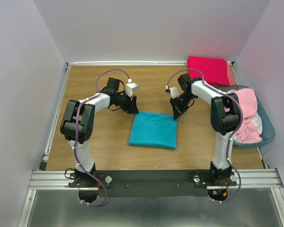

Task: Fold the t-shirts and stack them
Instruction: Smooth out wrinkles on the folded tshirt

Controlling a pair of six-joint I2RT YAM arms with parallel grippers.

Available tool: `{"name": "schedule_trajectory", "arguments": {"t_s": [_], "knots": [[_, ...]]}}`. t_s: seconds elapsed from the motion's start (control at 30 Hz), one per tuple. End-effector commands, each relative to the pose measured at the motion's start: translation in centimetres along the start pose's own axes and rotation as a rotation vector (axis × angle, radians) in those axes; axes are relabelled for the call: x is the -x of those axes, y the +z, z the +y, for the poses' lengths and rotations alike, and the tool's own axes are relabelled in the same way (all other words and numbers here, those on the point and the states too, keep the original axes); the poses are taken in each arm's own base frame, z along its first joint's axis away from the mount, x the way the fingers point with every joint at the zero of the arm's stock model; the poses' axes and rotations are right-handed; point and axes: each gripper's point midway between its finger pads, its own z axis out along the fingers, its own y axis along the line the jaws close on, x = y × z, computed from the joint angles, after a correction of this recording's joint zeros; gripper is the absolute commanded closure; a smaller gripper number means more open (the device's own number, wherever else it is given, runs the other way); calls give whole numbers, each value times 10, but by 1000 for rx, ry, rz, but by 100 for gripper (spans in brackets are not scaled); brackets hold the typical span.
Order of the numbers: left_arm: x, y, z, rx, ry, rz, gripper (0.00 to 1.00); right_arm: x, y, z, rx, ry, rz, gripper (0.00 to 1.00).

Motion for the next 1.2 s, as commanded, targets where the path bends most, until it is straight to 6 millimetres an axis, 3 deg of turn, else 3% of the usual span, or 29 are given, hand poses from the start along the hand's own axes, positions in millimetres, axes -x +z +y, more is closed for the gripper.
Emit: {"name": "schedule_trajectory", "arguments": {"t_s": [0.0, 0.3, 0.37, 0.4, 0.5, 0.53, 0.6, 0.7, 0.83, 1.17], "knots": [[8, 3, -5, -52, 2, -22, 44, 5, 4, 1, 32, 17, -9, 100], [-12, 16, 0, -83, -54, 18, 55, 5, 6, 4, 48, 26, -16, 100], [-11, 18, 3, -80, -55, 8, 67, 5, 6, 5, 48, 27, -18, 99], [-12, 18, 3, -77, -61, 11, 67, 4, 6, 5, 46, 27, -17, 99], [-8, 14, 2, -75, -48, -5, 81, 3, 4, 5, 45, 27, -21, 99], [-5, 10, 2, -71, -36, -15, 91, 2, 4, 5, 42, 27, -20, 99], [-2, -1, 3, -55, -29, -33, 100, -1, 2, 5, 35, 26, -17, 99], [4, -21, 8, -29, -17, -78, 100, -5, 2, 4, 20, 26, -12, 99], [-2, -33, 16, -29, -31, -106, 100, -6, 1, 6, 21, 31, -18, 99], [-10, -18, 33, -27, -69, -88, 100, 28, 3, -1, 29, 35, -73, 99]]}}
